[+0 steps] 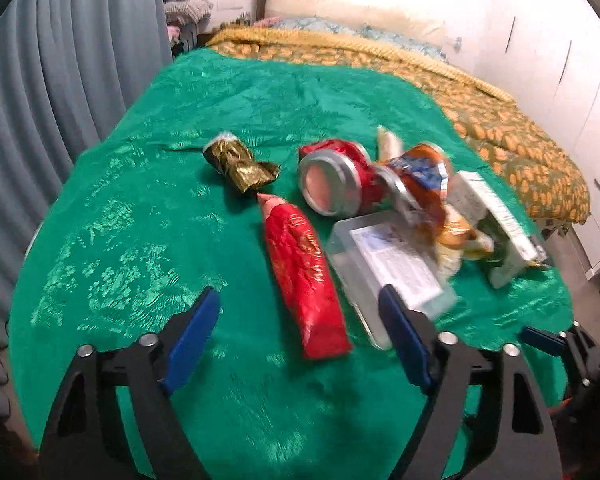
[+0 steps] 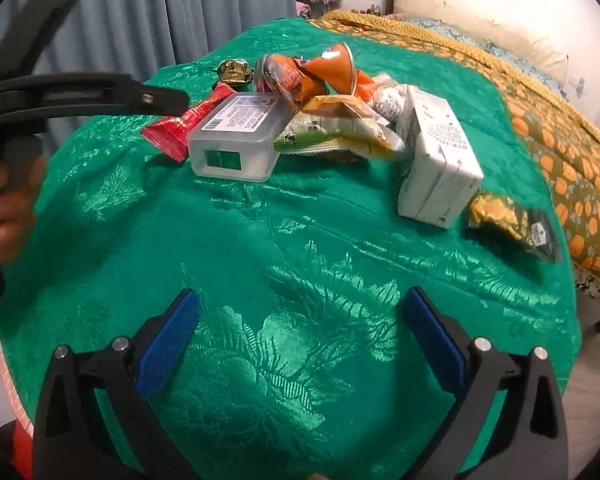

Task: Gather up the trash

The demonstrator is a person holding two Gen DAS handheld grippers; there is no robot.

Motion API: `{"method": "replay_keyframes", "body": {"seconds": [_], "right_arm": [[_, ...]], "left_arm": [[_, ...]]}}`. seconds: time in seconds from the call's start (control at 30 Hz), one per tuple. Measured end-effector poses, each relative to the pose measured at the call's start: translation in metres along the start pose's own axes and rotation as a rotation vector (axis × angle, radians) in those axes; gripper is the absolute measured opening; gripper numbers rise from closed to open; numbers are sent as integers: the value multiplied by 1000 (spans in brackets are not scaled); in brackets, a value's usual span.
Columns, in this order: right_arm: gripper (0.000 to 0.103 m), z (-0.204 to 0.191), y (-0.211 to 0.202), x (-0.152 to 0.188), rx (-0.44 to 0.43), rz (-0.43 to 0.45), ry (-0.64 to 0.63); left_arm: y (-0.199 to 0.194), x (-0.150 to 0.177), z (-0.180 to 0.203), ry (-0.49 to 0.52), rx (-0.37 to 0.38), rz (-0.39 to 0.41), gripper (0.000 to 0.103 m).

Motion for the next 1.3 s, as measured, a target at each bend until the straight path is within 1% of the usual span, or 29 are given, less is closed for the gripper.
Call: {"method": "replay_keyframes", "body": {"seconds": [0.07, 0.1, 0.17, 0.2, 0.23, 0.27, 0.3, 0.33, 0.37, 0.53, 0.63, 0.7, 0.73, 0.77, 0.8, 0.83, 0.9, 0.97, 1.0, 1.07, 1.13, 1.2, 1.23, 1.3], "right_arm": [[98, 0, 0, 0, -1, -1, 1], [98, 0, 0, 0, 0, -2, -1], [98, 0, 1, -1, 2, -3, -1], [98, 0, 1, -1, 2, -4, -1], [98, 0, 2, 0, 3, -5, 0], [98, -1, 1, 0, 4, -5, 0], [98, -1, 1, 0, 3, -5, 0], [98, 0, 1, 0, 2, -5, 1], [98, -1, 0, 1, 2, -5, 2], [99, 0, 1, 1, 4, -4, 4], [99, -1, 1, 1, 6, -6, 3], [99, -1, 2, 0, 6, -6, 3], [99, -1, 2, 0, 6, -6, 3], [99, 0, 1, 0, 6, -3, 6], [99, 0, 1, 0, 7, 0, 7], [99, 1, -2, 1, 6, 10, 15], [98, 6, -10, 2, -6, 33, 45], [99, 23, -26, 2, -4, 82, 103], [99, 32, -32, 2, 6, 97, 118], [99, 64, -42, 0, 67, 120, 135], [99, 100, -46, -4, 136, 109, 135], [99, 129, -48, -13, 168, 115, 144], [99, 141, -48, -20, 150, 118, 149], [98, 152, -42, -31, 98, 109, 146]], "left_arm": [[12, 2, -2, 3, 5, -31, 68], [17, 4, -3, 6, 3, -45, 65], [25, 7, -4, 10, 10, -69, 51], [28, 9, -4, 10, 20, -80, 45], [30, 11, -3, 11, 34, -85, 34], [30, 10, -1, 12, 48, -85, 28], [29, 11, 0, 20, 43, -82, 27], [27, 12, 1, 26, 39, -77, 23], [22, 14, 0, 23, 38, -73, 21], [-22, 36, -7, -19, 59, -66, 21], [-45, 55, -7, -29, 65, -61, 23], [-52, 63, -3, -20, 63, -50, 28], [-53, 65, -1, -9, 58, -43, 39], [-51, 67, 0, 0, 52, -41, 52], [-47, 69, 0, -1, 44, -42, 58], [-42, 71, 0, -7, 43, -44, 65], [-30, 75, -2, -19, 26, -61, 67], [-26, 74, 0, 10, -1, -39, 75], [-24, 74, 2, 26, -9, -42, 77], [-22, 75, 5, 54, -20, -39, 83], [-21, 77, 7, 74, -32, -40, 84], [-21, 77, 7, 68, -25, -42, 86], [-21, 77, 7, 64, -16, -43, 88], [-21, 77, 7, 64, -9, -45, 90]]}}
Point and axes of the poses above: each gripper's, at about its wrist camera, not at the fingertips, and y roughly the way its jaws point, z to its right, x to its underside, the point moved 7 cm from there along y, roughly the way its jaws point, and after that the axes turned 8 degrees about z, right-handed, at the moved point
